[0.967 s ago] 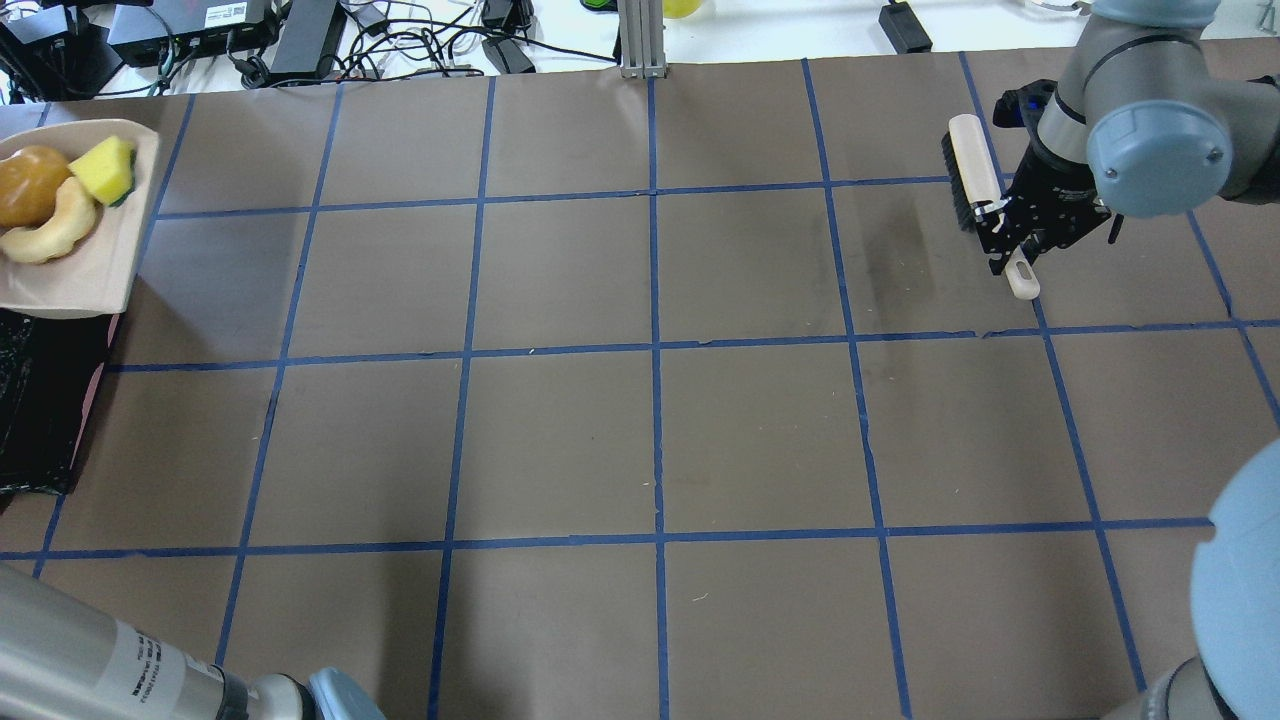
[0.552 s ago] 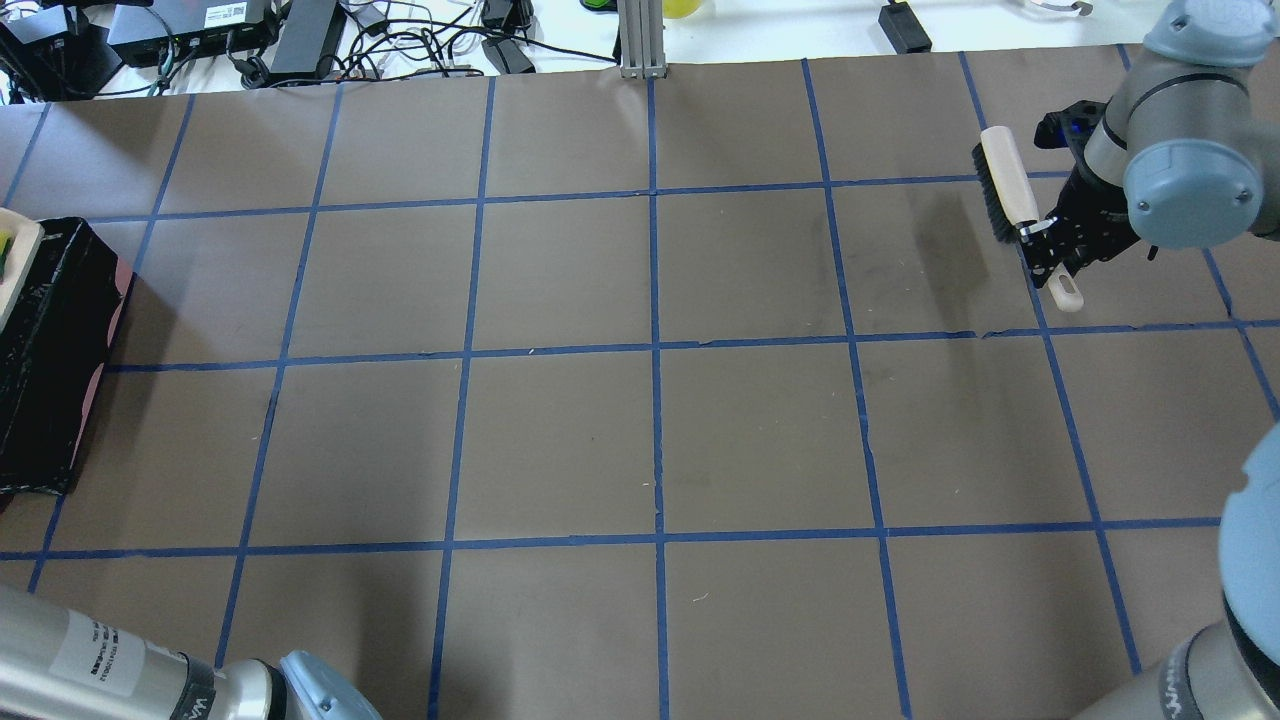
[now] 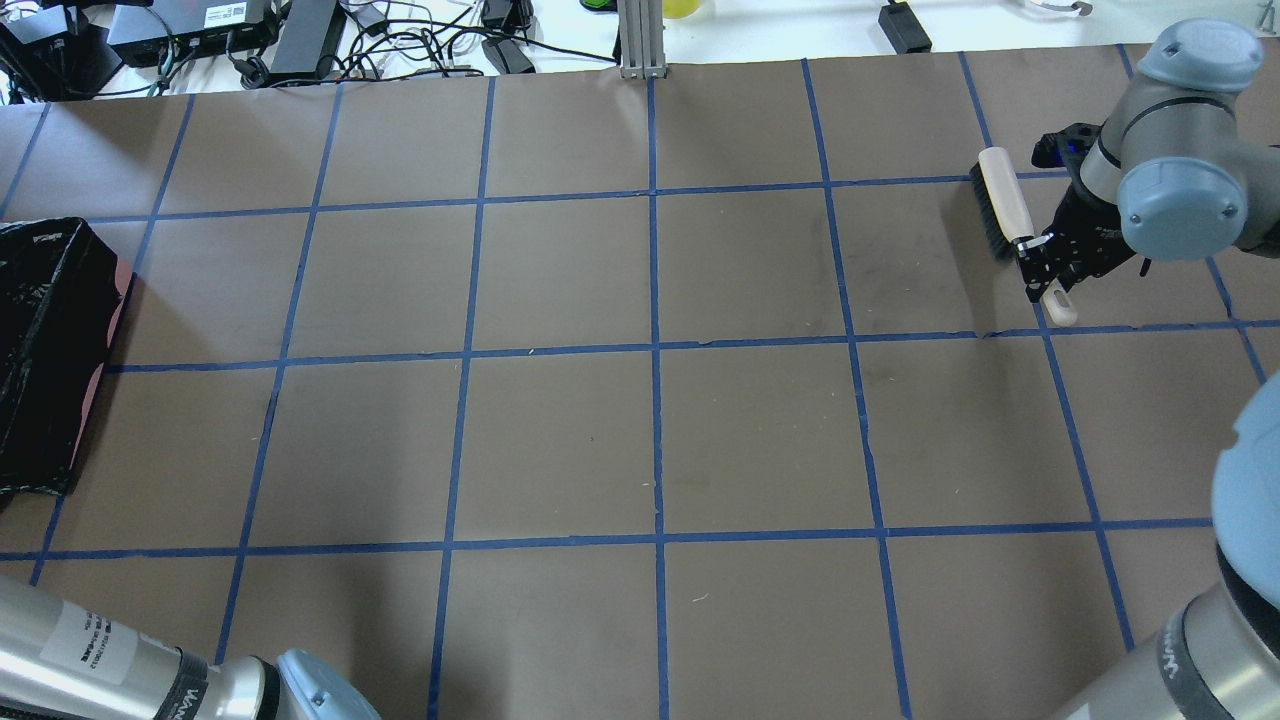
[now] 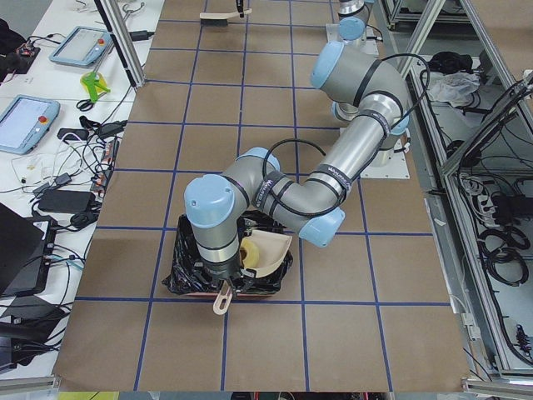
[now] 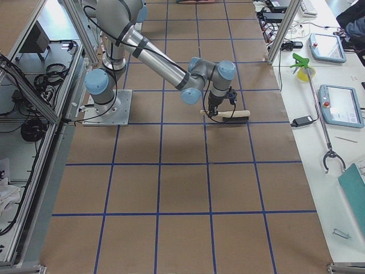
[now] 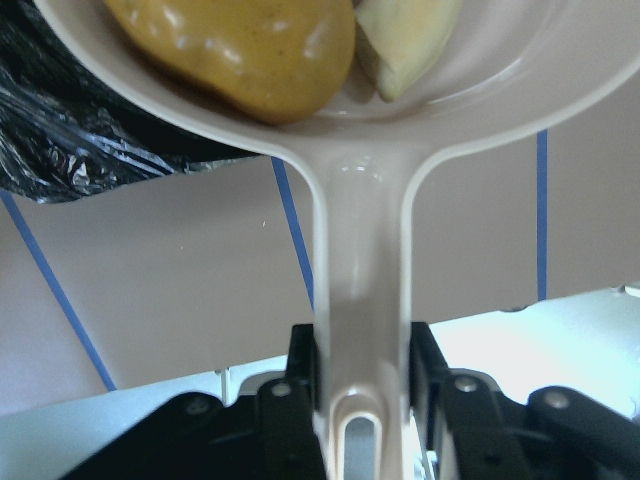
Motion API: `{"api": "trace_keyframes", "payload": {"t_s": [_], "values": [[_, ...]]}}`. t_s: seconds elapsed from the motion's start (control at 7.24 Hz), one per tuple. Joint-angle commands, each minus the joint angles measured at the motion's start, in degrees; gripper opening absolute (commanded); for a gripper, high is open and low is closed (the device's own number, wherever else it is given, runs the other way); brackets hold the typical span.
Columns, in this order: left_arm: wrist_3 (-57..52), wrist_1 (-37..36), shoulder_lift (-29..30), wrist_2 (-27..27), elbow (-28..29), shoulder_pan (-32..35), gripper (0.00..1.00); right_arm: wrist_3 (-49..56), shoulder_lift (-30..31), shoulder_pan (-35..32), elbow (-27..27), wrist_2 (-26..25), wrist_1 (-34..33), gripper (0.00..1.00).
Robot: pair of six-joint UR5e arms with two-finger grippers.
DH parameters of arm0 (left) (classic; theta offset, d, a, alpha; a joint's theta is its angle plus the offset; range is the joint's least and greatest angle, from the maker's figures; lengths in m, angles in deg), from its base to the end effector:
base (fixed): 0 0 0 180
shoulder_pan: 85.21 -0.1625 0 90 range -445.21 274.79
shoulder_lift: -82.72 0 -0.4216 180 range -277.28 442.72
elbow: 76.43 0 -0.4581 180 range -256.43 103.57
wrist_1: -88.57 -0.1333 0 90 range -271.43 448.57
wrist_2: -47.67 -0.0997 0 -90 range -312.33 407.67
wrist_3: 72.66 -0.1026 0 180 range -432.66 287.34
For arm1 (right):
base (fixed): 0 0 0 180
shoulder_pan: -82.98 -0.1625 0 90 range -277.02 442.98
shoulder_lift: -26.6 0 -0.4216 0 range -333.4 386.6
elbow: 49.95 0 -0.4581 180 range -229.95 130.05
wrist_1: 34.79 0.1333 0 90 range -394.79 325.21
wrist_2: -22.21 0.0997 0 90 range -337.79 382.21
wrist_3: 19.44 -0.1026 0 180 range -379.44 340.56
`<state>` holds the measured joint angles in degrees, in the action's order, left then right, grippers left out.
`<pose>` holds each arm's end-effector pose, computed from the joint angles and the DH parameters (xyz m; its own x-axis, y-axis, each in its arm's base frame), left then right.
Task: Sweep and dump trash into bin
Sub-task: 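Tip the dustpan over the black bin with the left gripper to dump the trash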
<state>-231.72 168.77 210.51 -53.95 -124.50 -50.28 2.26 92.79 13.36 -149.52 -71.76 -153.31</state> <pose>0.6211 -0.5711 0.4552 0.2023 0.9746 0.0965 0.9294 -0.2221 0.2949 -0.1058 -0.6471 0.1857 -0.9991 -0.0277 0.0328 -0.0241 0.9943 0.1042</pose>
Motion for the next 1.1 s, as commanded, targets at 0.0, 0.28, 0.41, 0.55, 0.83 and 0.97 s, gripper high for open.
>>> {"api": "trace_keyframes", "payload": {"t_s": [0.0,0.28,0.41,0.55,0.83,0.97], "values": [[-0.89,-3.20,-0.25,-3.23,-0.79,1.37,0.00,-1.48,0.08,0.01,0.00,0.02,0.30,0.00],[-3.70,-8.44,-1.22,-3.50,-2.20,3.03,0.00,-1.57,0.79,0.01,0.00,-0.07,1.18,0.00],[-5.45,-12.40,-1.57,-5.94,-3.95,4.52,0.00,-1.57,1.22,-0.08,-0.09,-0.07,1.62,0.00],[-6.16,-14.78,-2.44,-6.40,-5.79,5.14,0.00,-1.57,1.75,-0.08,-0.44,-0.07,2.23,0.00],[-6.87,-16.13,-3.41,-6.49,-7.82,5.24,0.00,-0.96,1.32,-0.08,-0.62,-0.07,2.33,0.00],[-6.79,-16.21,-3.50,-6.49,-8.18,5.32,0.00,-0.87,1.23,-0.08,-1.23,0.02,2.24,0.00]]}}
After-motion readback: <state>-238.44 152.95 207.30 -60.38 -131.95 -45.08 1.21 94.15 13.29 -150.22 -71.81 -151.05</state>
